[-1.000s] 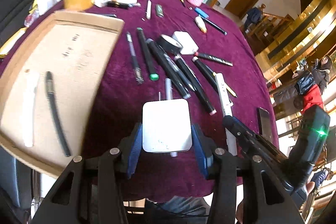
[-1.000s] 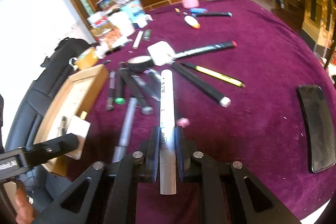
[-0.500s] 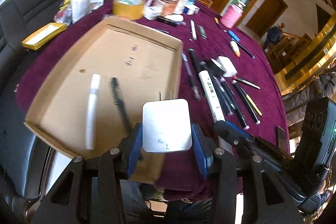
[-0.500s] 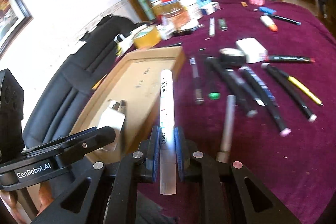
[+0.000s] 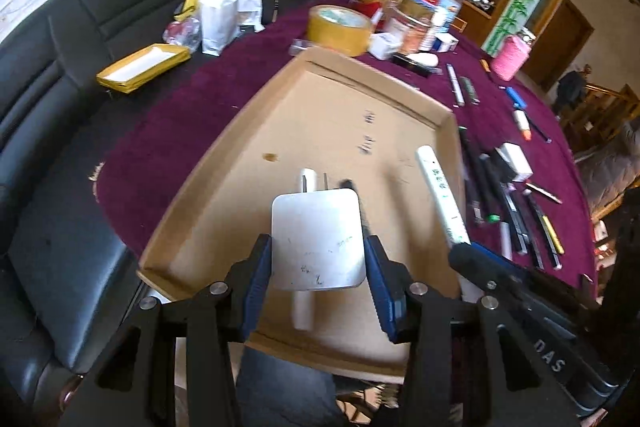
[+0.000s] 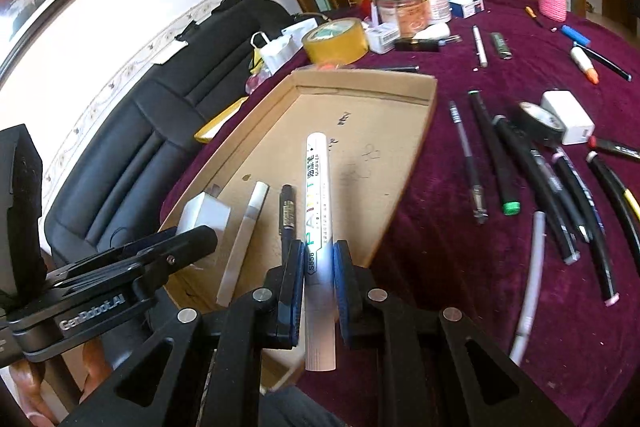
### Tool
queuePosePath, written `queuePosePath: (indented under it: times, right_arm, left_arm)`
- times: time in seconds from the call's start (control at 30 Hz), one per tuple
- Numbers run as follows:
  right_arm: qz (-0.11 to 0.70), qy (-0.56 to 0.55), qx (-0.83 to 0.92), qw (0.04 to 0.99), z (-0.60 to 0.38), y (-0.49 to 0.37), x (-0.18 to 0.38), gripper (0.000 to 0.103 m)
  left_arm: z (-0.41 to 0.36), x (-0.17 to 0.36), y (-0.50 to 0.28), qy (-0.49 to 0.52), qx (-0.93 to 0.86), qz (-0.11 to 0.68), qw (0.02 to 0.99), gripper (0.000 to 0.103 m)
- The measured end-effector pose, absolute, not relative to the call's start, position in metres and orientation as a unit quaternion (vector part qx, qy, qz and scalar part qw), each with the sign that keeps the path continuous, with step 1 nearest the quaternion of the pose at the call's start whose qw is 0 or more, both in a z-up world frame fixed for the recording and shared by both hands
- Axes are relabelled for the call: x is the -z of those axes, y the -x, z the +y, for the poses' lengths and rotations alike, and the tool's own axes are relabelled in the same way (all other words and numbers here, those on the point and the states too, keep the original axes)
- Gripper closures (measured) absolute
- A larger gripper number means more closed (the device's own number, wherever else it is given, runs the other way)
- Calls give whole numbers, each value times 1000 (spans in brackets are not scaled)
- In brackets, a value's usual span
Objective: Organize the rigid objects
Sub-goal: 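Carry the PAINT marker and the white charger over the tray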
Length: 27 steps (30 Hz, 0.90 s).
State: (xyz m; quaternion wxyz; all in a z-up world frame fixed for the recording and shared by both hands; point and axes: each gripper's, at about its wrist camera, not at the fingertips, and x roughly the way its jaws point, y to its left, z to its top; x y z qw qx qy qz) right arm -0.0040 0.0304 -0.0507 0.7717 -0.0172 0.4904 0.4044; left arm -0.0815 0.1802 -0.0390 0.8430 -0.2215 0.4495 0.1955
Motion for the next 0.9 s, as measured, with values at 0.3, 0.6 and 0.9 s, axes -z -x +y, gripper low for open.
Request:
queuePosePath:
  times: [0.3,0.6,0.9]
  right_arm:
    - [502,29,-399,767,49,-6,63,89]
    - [504,35,-395,768,64,-18,74,89]
    - [498,64,-392,771,88,-32,83,89]
  left_arm:
    - [208,53,77,213,-212,457,837,58]
    - [221,70,58,189,-196,492,827,58]
    - [233,76,13,141,-189,509,828,58]
